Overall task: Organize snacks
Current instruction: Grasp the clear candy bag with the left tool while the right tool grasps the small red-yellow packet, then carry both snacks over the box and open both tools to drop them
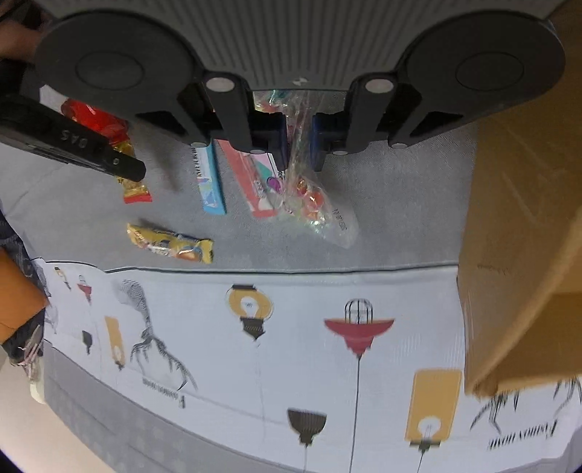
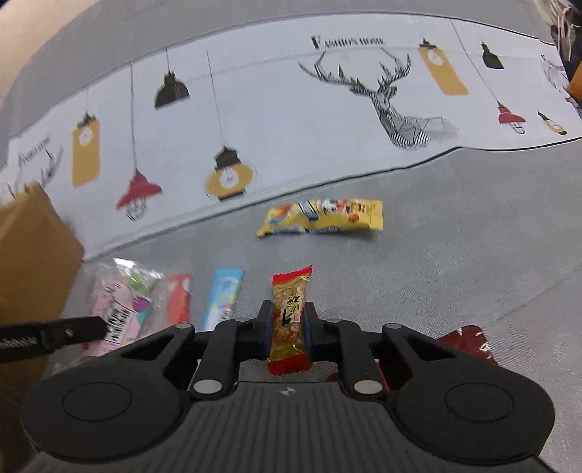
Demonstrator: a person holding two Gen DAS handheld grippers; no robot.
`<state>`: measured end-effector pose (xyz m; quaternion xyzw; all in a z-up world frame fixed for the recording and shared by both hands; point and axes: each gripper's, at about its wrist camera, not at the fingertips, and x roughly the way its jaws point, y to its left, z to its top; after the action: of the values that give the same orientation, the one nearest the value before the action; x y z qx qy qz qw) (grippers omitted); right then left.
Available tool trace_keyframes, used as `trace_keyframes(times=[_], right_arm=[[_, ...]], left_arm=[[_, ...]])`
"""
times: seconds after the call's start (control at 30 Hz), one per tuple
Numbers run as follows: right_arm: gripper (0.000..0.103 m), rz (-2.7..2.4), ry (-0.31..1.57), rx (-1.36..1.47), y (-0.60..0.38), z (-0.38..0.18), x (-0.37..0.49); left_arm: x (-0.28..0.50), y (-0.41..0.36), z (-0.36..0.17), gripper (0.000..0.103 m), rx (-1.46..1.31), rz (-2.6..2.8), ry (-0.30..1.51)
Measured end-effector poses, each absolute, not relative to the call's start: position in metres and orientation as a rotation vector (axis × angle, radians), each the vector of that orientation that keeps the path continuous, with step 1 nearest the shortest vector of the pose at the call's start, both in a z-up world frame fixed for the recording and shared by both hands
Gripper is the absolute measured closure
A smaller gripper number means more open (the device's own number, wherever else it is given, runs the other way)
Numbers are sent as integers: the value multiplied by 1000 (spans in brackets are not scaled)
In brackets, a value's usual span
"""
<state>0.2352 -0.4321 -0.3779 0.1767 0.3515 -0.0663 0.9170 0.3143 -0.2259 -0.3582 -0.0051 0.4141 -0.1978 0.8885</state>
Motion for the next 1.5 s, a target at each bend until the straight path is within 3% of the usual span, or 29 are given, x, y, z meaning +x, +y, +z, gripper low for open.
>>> trace_keyframes(times=[0.57,0.73,1.2,1.5], right_arm=[[86,-170,714,400,-381,-338,160],[86,-147,629,374,-367,-294,145],[86,149,425,268,-238,-158,140],[86,347,383,159,-154,-109,158]], left_arm=[[268,-190,-311,95,-116,-513,807],[258,-172,-271,95,-140,-492,723],[222,-23,-160,95,-320,-363,486],[208,65,-137,95,-392,-262,386]])
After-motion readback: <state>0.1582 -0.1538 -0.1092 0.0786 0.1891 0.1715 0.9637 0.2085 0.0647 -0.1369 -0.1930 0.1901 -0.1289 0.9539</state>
